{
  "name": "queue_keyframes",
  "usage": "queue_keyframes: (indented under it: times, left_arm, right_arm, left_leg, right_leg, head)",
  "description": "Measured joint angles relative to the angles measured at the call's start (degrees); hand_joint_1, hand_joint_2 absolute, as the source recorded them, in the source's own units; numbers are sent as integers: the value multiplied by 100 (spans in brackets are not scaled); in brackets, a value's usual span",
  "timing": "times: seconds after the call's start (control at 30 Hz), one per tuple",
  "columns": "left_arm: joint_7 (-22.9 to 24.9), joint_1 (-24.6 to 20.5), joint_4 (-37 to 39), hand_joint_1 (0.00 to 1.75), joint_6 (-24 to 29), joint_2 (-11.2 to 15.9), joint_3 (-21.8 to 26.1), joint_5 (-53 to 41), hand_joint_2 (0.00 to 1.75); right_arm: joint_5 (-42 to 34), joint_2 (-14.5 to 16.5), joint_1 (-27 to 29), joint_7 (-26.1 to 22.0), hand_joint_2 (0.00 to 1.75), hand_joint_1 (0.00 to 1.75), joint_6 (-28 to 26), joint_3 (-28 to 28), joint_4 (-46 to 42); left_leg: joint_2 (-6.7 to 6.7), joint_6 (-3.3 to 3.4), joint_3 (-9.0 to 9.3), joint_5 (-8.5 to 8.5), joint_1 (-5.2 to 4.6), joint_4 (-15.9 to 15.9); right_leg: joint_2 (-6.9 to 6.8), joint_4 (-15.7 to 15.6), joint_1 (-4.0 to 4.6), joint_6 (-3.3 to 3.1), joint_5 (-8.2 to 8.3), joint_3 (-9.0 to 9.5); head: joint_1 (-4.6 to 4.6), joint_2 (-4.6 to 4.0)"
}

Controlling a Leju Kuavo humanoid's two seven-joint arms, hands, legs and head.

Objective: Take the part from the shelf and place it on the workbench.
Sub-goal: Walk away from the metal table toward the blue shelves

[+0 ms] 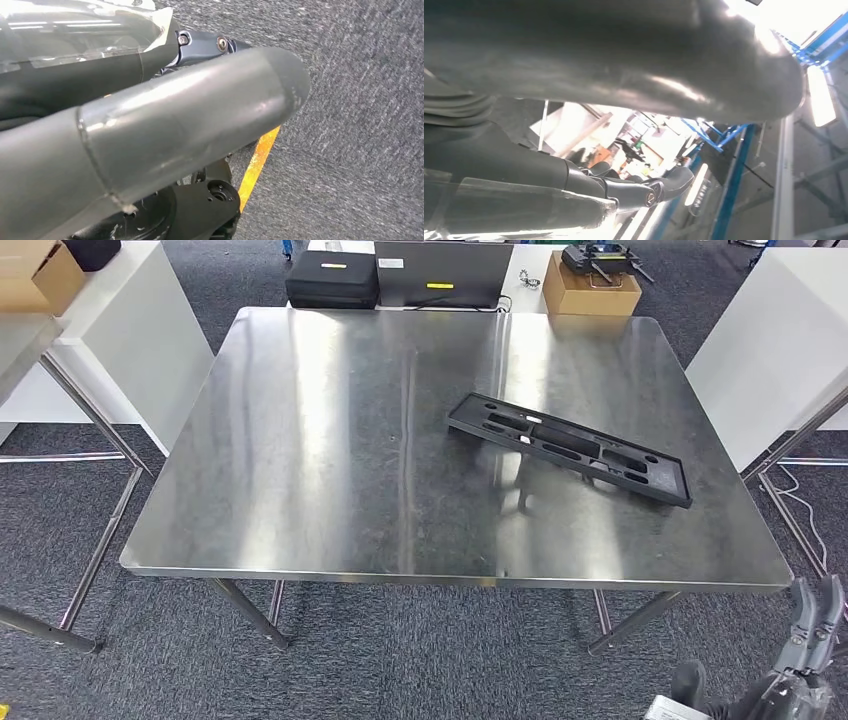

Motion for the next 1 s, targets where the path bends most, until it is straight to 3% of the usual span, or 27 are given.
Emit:
queue_keyframes:
  times: [0.07,0.13,0.17,0.2,0.27,0.3,0.33,0.37,0.4,0.47,0.53,0.57,0.6,0.67,0.73,0.8,0.83,0.87,0.9,0.93,1.0]
  left_arm:
    - [-16,5,6,0,8,-11,26,17,0]
    - [-28,18,21,0,26,-9,57,41,0]
    - [-34,26,31,0,40,-8,73,54,0]
    - [-40,36,40,0,56,-8,88,67,0]
    - [-45,46,51,0,73,-10,107,92,0]
    - [-47,48,55,0,76,-10,113,102,0]
    - [-49,48,58,0,77,-8,119,109,0]
    - [-52,49,61,0,78,-5,123,114,0]
    - [-55,50,64,0,76,-1,128,118,0]
    - [-61,51,68,0,68,13,135,126,0]
    - [-66,58,73,0,58,37,141,135,0]
    - [-66,63,75,0,51,52,145,143,0]
    - [-65,68,78,0,41,71,149,152,0]
    - [-56,76,82,0,21,93,156,167,0]
    - [-47,89,85,0,11,110,159,173,0]
    - [-44,104,88,0,9,134,161,176,0]
    - [-45,110,90,0,9,143,162,178,0]
    - [-44,112,92,0,5,149,163,180,0]
    - [-44,113,93,0,0,152,163,181,0]
    - [-42,113,93,0,-5,154,163,181,0]
    - [-37,111,93,0,-21,162,163,179,0]
  right_arm:
    - [-96,83,30,-109,0,0,3,-114,98]
    - [-206,154,66,-185,0,0,21,-194,174]
    - [-282,189,78,-222,0,0,34,-223,205]
    - [-374,234,93,-261,0,0,54,-249,234]
    - [-604,320,119,-348,0,0,97,-313,305]
    - [-798,356,133,-407,0,0,139,-355,355]
    - [-1054,385,144,-477,0,0,191,-403,414]
    - [-1400,411,153,-558,0,0,265,-459,486]
    - [-1827,442,155,-640,0,0,356,-536,578]
    - [-2797,540,96,-740,0,0,601,-797,882]
    - [-3679,653,-101,-737,0,0,941,-1214,1418]
    - [-4061,696,-262,-723,0,0,1155,-1484,1822]
    - [-4365,721,-446,-740,0,0,1365,-1774,2312]
    - [-4751,739,-814,-875,0,0,1696,-2382,3423]
    - [-4841,741,-1060,-1029,0,0,1816,-2844,4292]
    - [-4843,751,-1191,-1071,0,0,1846,-3127,4783]
    - [-4817,760,-1235,-1052,0,0,1853,-3225,4950]
    - [-4775,771,-1281,-1002,0,0,1857,-3316,5102]
    - [-4724,781,-1340,-913,0,0,1853,-3406,5286]
    - [-4694,780,-1430,-818,0,0,1839,-3495,5492]
    - [-4735,717,-1722,-719,0,0,1797,-3723,6198]
  left_leg:
    - [2,-58,-33,84,-11,10]
    - [-5,-126,-59,125,3,21]
    - [-15,-160,-94,32,17,90]
    - [-27,-198,-156,-178,32,264]
    - [-44,-266,-330,-791,68,912]
    - [-46,-299,-404,-1024,88,1295]
    - [-46,-327,-428,-1115,109,1578]
    - [-45,-348,-379,-1070,131,1701]
    - [-44,-362,-234,-933,156,1630]
    - [-46,-371,315,-651,195,926]
    - [-66,-354,772,-605,193,204]
    - [-76,-335,853,-641,177,31]
    - [-83,-298,839,-650,159,-18]
    - [-74,-161,734,-578,149,-71]
    - [-59,-16,593,-450,138,-114]
    - [-44,40,441,-337,104,-111]
    - [-36,42,360,-275,91,-108]
    - [-26,42,272,-207,79,-103]
    - [-15,33,196,-142,73,-97]
    - [-7,18,130,-82,71,-88]
    - [8,-32,22,26,64,-58]
  right_leg:
    - [-1,-416,54,-86,-73,195]
    - [-12,-444,38,-170,-12,139]
    - [-23,-445,13,-226,36,105]
    - [-35,-453,-16,-290,94,59]
    - [-55,-453,-28,-368,208,-63]
    - [-63,-447,-24,-378,263,-133]
    - [-70,-438,-22,-369,315,-204]
    - [-74,-421,-24,-352,362,-266]
    - [-76,-396,-30,-327,404,-327]
    - [-76,-321,-38,-264,462,-436]
    - [-76,-245,-24,-183,515,-537]
    - [-77,-224,-15,-133,551,-579]
    - [-77,-219,-11,-81,594,-614]
    - [-72,-170,-9,-3,594,-710]
    - [-52,156,-18,-31,278,-878]
    - [-32,863,-32,-91,-233,-1095]
    - [-27,1207,-33,-81,-384,-1162]
    - [-22,1458,-33,-41,-434,-1172]
    - [-20,1494,-33,23,-348,-1076]
    - [-18,1297,-32,86,-188,-875]
    - [-11,428,-26,128,34,-256]
  head:
    - [-3,1]
    - [-5,0]
    - [-14,0]
    - [-27,-1]
    - [-51,-1]
    - [-57,-1]
    - [-56,-1]
    - [-57,-1]
    - [-58,-1]
    - [-61,-1]
    - [-58,-1]
    - [-60,-1]
    - [-56,-1]
    - [-42,-1]
    - [-4,-1]
    - [19,-1]
    - [18,-1]
    - [18,-1]
    - [16,-1]
    - [16,-1]
    - [20,-1]
